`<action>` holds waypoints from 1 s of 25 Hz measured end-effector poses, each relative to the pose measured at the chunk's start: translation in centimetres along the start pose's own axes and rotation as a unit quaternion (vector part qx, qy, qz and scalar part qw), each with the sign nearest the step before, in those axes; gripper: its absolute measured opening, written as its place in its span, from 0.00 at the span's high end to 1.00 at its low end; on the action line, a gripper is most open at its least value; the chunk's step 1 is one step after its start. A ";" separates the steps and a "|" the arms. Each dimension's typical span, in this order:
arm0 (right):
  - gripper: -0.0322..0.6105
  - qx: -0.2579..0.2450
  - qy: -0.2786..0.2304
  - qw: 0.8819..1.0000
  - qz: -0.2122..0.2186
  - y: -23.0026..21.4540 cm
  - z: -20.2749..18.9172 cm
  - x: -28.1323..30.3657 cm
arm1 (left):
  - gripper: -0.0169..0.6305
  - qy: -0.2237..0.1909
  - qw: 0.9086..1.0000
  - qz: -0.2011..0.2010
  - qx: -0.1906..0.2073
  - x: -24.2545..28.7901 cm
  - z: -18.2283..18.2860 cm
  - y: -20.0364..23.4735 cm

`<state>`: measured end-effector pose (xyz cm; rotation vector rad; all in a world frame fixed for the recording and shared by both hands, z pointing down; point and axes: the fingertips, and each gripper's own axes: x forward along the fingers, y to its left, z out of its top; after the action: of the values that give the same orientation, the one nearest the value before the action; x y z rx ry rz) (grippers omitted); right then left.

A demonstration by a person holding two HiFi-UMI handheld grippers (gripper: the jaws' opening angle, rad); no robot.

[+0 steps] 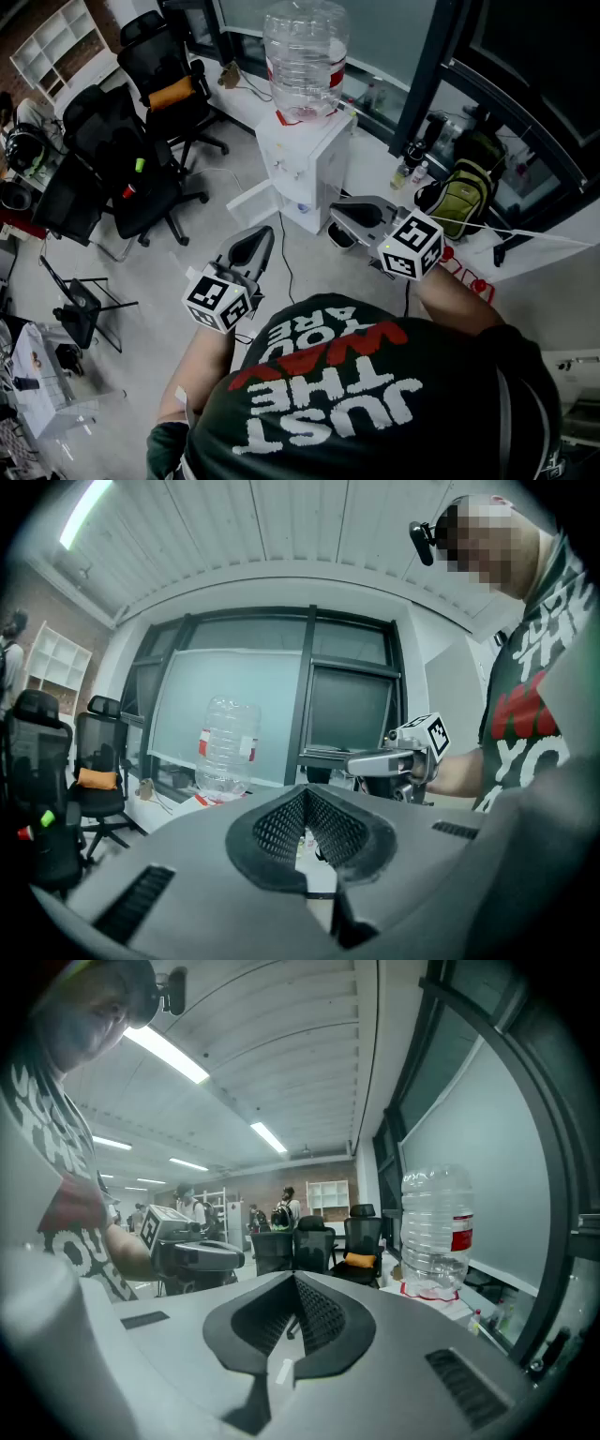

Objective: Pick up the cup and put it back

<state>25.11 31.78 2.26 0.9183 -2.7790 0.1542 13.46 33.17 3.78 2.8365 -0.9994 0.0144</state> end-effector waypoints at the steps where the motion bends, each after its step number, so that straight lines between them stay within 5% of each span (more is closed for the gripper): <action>1: 0.90 -0.001 0.000 1.000 -0.001 -0.1 0.1 -0.1 | 0.96 -0.001 1.000 -0.001 0.000 0.1 0.1 -0.2; 25: 0.90 0.017 -0.013 1.000 0.018 -3.3 0.2 -0.9 | 0.96 0.011 1.000 0.011 0.004 3.4 0.6 -0.7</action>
<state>27.78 29.64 2.01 0.8850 -2.8251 0.1970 16.48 31.50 3.29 2.8265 -1.0275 0.0509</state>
